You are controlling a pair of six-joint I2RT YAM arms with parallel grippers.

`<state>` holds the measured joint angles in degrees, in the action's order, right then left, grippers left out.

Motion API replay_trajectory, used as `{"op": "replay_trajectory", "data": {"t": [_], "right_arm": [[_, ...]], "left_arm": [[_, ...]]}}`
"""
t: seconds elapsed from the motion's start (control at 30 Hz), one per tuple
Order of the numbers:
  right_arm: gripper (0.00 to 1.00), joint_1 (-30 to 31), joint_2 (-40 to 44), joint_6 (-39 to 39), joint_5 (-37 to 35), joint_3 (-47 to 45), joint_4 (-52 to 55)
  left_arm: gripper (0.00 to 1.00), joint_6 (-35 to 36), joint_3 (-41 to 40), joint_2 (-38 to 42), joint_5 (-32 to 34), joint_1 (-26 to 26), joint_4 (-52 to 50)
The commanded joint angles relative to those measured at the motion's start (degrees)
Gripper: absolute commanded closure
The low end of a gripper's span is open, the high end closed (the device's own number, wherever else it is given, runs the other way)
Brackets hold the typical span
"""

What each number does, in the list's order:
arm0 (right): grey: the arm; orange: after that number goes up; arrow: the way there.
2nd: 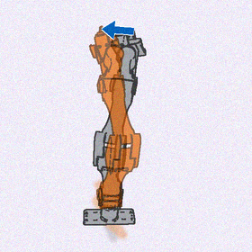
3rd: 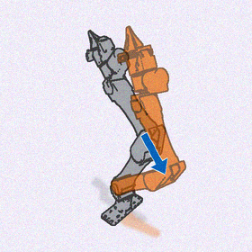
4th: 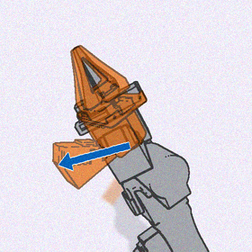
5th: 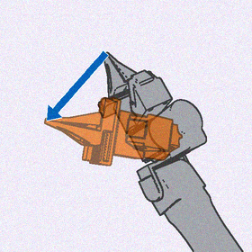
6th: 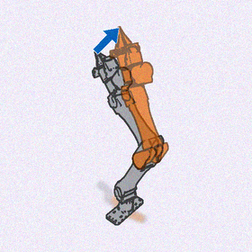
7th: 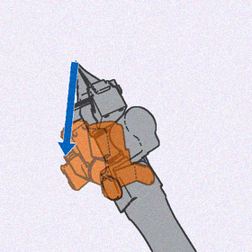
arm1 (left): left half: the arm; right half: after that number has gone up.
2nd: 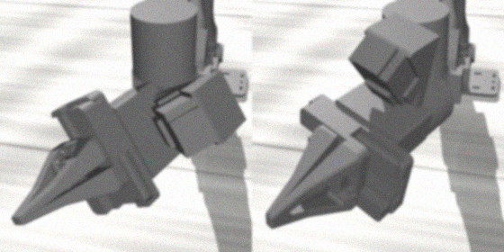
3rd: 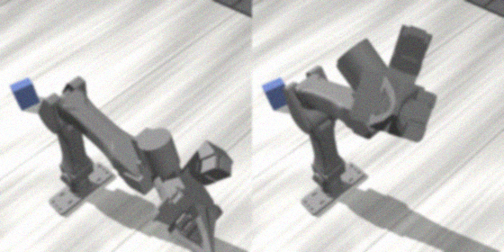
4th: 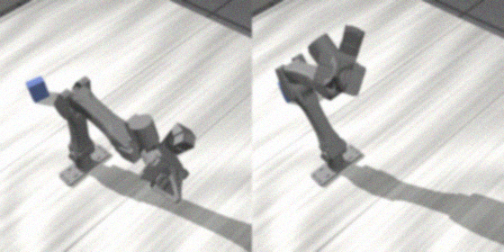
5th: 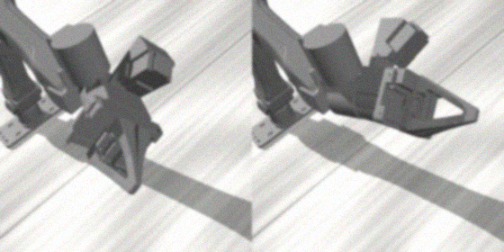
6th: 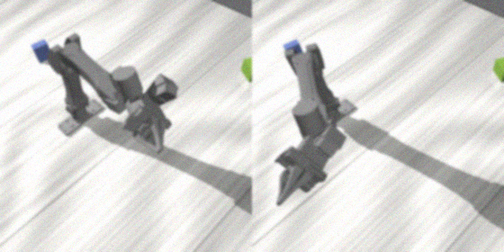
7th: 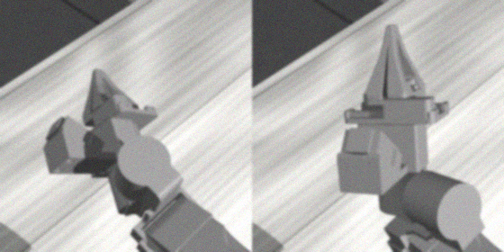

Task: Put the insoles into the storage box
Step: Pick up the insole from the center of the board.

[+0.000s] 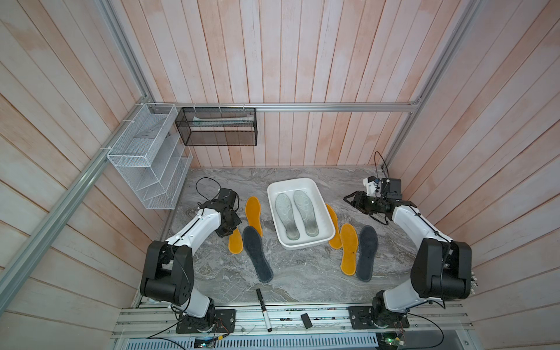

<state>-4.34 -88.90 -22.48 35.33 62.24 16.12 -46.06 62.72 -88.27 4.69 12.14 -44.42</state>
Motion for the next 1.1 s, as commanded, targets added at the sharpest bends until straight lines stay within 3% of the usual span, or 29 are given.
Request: {"op": "replay_trajectory", "data": {"t": [0.0, 0.17, 0.37, 0.67, 0.87, 1.07], "right_arm": [[0.48, -0.5, -1.6, 0.8, 2.3, 4.5, 1.8], [0.48, -0.6, -2.7, 0.3, 5.1, 9.4, 3.0], [0.48, -0.2, -2.4, -3.4, 13.1, 12.4, -0.7], [0.46, 8.9, -2.3, -9.0, 17.2, 17.2, -7.2], [0.46, 13.7, -4.8, -15.4, 17.8, 18.0, -15.5], [0.46, 17.1, -8.9, -15.4, 17.8, 20.1, -15.9]], "left_arm": [[1.00, 0.6, 2.9, 3.1, 1.9, 0.2, -1.5], [1.00, 3.6, 6.4, 6.7, 2.2, 1.4, 3.4], [1.00, 5.6, 5.4, 8.3, -1.0, 6.3, 19.7], [1.00, 10.9, 9.4, -1.2, -9.6, 16.3, 36.2], [1.00, 10.3, 12.2, -6.1, -14.4, 18.5, 40.8], [1.00, 11.0, 15.5, -9.0, -15.2, 20.1, 41.1]]}}
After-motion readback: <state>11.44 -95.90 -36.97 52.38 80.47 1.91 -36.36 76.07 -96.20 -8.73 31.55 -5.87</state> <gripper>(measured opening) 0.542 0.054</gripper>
